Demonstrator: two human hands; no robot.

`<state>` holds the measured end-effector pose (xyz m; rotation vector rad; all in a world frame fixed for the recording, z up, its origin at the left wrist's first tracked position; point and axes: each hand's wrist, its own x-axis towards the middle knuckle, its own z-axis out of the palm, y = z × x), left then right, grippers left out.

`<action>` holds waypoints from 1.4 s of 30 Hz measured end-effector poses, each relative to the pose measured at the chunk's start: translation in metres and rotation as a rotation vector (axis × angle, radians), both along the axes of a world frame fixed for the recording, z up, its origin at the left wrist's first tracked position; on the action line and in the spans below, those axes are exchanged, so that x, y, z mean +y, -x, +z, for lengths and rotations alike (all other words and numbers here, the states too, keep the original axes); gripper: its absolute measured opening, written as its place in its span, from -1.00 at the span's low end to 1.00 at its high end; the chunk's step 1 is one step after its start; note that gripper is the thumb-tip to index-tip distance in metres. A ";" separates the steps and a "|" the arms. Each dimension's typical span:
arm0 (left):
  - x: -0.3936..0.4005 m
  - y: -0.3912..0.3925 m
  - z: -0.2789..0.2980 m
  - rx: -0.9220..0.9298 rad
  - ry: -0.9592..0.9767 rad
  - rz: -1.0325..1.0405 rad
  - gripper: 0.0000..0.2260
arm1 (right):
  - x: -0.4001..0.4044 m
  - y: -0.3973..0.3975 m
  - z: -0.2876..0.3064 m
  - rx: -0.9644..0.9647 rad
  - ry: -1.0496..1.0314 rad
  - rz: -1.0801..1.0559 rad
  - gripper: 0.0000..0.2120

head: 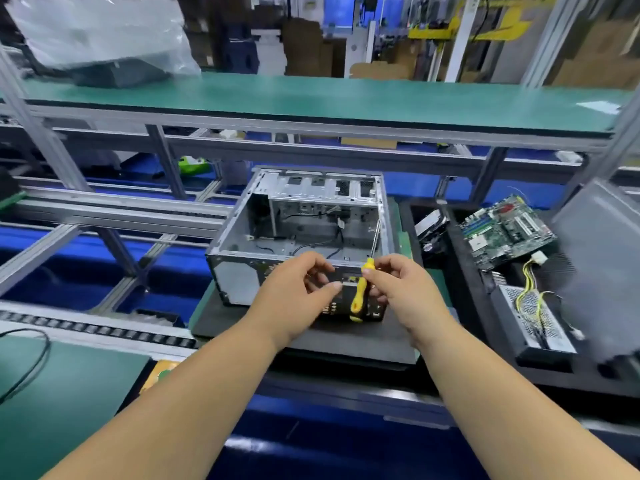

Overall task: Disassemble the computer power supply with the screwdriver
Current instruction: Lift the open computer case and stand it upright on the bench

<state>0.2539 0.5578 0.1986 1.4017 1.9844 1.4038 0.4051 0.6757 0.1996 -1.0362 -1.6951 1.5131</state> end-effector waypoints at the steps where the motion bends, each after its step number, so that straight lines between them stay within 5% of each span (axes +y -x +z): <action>1: 0.006 0.002 -0.002 0.002 0.005 0.008 -0.88 | 0.009 -0.005 -0.002 -0.004 0.001 -0.014 -0.95; 11: 0.059 0.031 -0.022 0.094 0.076 -0.019 -0.88 | 0.083 -0.044 -0.056 -0.224 0.064 -0.260 -0.92; 21: 0.079 0.037 -0.021 0.295 0.091 -0.060 -0.88 | 0.113 -0.049 -0.113 -0.864 -0.056 -0.152 -0.90; 31: 0.085 0.045 -0.019 0.213 0.108 -0.017 -0.87 | 0.119 -0.039 -0.128 -0.911 0.098 -0.232 -0.83; 36: 0.082 0.053 -0.024 0.182 0.129 0.019 -0.89 | 0.119 -0.039 -0.128 -0.988 0.012 -0.143 -0.81; 39: 0.075 0.069 -0.023 0.261 0.146 0.116 -0.84 | 0.121 -0.038 -0.120 -1.060 -0.054 -0.028 -0.77; 42: 0.065 0.093 -0.018 0.341 0.249 0.303 -0.72 | 0.127 -0.031 -0.099 -0.923 -0.101 -0.063 -0.72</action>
